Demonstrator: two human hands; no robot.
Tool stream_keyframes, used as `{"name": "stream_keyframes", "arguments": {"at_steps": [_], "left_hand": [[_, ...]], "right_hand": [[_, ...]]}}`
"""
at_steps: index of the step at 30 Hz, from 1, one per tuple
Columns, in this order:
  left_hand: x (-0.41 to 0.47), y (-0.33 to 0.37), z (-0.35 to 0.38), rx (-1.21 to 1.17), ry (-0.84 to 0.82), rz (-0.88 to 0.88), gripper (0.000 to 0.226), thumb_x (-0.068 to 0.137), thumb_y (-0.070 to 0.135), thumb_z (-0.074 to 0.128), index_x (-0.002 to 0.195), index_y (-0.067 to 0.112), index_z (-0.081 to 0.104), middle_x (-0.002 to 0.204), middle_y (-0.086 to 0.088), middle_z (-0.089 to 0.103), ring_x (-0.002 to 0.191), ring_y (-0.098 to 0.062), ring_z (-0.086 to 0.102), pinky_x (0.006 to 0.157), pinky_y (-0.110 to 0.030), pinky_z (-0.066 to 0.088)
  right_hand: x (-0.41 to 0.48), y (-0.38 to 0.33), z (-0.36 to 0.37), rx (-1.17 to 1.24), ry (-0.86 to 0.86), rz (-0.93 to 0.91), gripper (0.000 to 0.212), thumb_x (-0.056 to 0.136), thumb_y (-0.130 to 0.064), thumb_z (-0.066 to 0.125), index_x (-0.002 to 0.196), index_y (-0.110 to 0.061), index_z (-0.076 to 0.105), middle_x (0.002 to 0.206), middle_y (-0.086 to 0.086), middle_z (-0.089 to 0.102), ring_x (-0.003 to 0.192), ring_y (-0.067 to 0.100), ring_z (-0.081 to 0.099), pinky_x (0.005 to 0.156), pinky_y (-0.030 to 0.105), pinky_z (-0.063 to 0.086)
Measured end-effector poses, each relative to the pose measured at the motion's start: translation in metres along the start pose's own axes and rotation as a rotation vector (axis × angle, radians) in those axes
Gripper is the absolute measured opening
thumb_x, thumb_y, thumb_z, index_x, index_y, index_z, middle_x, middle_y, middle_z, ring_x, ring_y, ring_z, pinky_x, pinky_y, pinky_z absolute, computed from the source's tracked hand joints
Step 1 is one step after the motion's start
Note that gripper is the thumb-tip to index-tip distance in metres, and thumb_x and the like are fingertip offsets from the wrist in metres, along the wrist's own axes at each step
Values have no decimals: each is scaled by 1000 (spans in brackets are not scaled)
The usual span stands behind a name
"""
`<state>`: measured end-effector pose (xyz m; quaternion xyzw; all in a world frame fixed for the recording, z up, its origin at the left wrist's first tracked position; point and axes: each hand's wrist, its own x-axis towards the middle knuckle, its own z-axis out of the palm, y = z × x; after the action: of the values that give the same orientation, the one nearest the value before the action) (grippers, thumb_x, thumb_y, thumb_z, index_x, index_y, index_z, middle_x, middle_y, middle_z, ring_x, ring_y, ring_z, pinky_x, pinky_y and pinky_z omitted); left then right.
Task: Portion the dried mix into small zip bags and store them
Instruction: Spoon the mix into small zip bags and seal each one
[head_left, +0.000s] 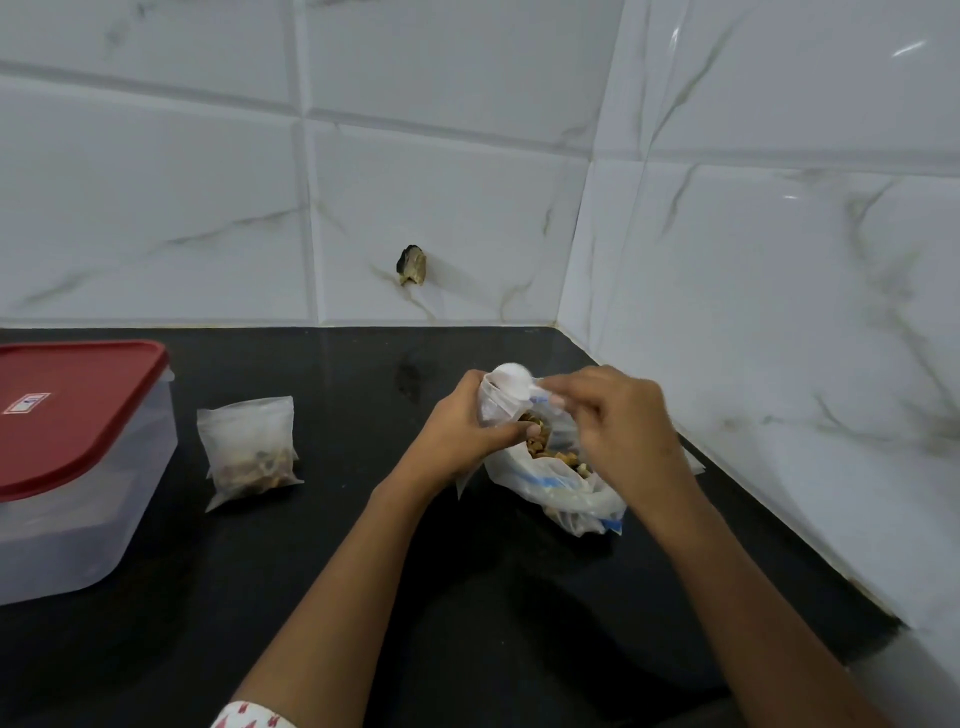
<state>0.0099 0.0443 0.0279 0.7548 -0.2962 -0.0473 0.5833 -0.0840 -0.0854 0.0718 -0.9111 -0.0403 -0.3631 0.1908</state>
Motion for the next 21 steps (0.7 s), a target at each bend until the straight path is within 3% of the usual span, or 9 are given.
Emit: {"name": "stream_keyframes", "arguments": {"at_steps": [1,3,6,8,14,18,21], "left_hand": [[0,1,0,17,0,-14,50,76,30,75,116,21,46,106,9,56,93,-4,56,75,-16,47],[2,1,1,93,-24,-55,57,78,29,73,125,19,41,111,9,48,96,-6,50,70,-14,42],[5,-1,-1,237,-64,-147,61,79,28,71,129,17,37,119,1,48,98,-11,47,78,-24,43],[6,-2,-1,290,-81,-201,62,80,27,70,129,16,35,124,-3,50,97,-12,47,79,-27,43],[5,-2,-2,359,-71,-268,59,80,26,69,127,12,36,123,-7,51,98,-17,49,79,-30,42],[4,-3,1,234,-88,-300,59,81,21,66,130,12,34,118,-5,50,98,-16,50,79,-30,44],[2,-6,2,74,-71,-329,60,80,17,67,130,14,35,119,-5,51,104,-19,52,87,-34,47]], "right_hand": [[1,2,-3,91,39,144,23,85,0,57,99,-9,73,87,4,70,71,5,58,65,2,40],[2,11,-4,50,43,325,23,90,-7,54,104,-10,72,94,4,70,71,2,53,61,-1,36],[0,19,3,-176,-183,415,26,92,-9,51,112,-12,68,106,9,68,81,14,58,73,18,46],[-3,18,12,-295,-335,452,28,91,-9,51,114,-14,66,107,8,67,87,18,62,79,26,50],[-6,13,21,-352,-383,435,24,91,-12,49,107,-12,67,98,8,67,75,15,53,70,23,45],[-7,12,27,-231,-303,437,27,88,-8,46,98,-9,71,93,11,67,74,19,60,69,29,52],[-5,13,29,-82,-269,532,27,89,-6,46,93,-7,72,90,12,68,79,23,62,64,26,49]]}}
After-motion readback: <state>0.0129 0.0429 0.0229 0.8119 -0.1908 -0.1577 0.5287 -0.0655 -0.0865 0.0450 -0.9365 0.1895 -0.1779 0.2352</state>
